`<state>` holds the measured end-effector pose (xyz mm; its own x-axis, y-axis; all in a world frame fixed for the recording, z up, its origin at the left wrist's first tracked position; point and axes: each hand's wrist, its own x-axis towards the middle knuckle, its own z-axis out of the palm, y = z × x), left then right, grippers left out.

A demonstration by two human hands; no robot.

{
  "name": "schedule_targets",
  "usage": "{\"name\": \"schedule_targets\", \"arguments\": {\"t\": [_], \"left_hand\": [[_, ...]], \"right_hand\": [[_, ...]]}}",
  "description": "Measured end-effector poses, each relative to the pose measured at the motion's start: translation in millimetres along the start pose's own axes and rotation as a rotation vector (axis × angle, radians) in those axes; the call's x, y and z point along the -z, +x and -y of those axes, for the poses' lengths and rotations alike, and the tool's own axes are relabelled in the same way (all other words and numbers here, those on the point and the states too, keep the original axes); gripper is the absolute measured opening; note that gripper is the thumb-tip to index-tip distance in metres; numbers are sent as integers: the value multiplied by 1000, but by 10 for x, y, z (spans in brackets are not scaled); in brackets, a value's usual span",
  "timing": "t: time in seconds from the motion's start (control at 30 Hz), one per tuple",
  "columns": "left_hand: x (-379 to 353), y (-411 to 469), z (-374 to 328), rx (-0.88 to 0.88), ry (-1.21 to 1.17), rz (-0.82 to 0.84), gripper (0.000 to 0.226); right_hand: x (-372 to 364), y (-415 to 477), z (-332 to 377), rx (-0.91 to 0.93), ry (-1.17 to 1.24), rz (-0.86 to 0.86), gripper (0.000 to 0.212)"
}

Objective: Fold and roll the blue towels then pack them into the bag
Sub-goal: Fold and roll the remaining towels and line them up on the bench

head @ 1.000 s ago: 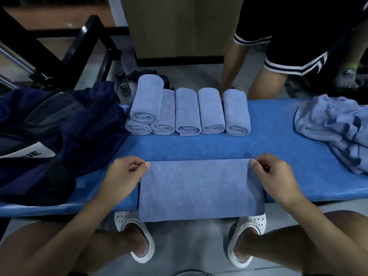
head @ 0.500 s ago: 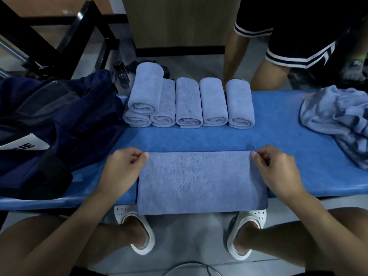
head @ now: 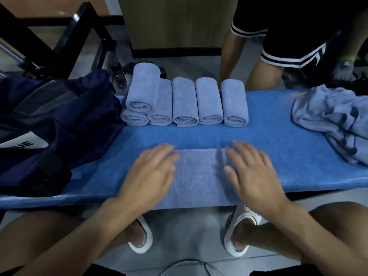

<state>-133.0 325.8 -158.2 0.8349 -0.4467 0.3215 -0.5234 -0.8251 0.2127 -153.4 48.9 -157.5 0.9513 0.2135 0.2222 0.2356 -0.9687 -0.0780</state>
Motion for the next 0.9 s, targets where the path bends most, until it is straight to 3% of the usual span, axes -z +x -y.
{"name": "schedule_targets", "arguments": {"t": [0.1, 0.23, 0.53, 0.9], "left_hand": [[-179, -97, -65, -17, 79, 233, 54], [-240, -39, 66, 31, 122, 322, 60], [-214, 85, -39, 91, 129, 318, 65], [-196, -87, 277, 97, 160, 335, 65]], "right_hand": [[-141, -73, 89, 80, -65, 186, 61], [-245, 111, 27, 75, -95, 268, 66], [-250, 276, 224, 118, -9, 276, 68], [-213, 213, -100, 47, -60, 302, 62]]}}
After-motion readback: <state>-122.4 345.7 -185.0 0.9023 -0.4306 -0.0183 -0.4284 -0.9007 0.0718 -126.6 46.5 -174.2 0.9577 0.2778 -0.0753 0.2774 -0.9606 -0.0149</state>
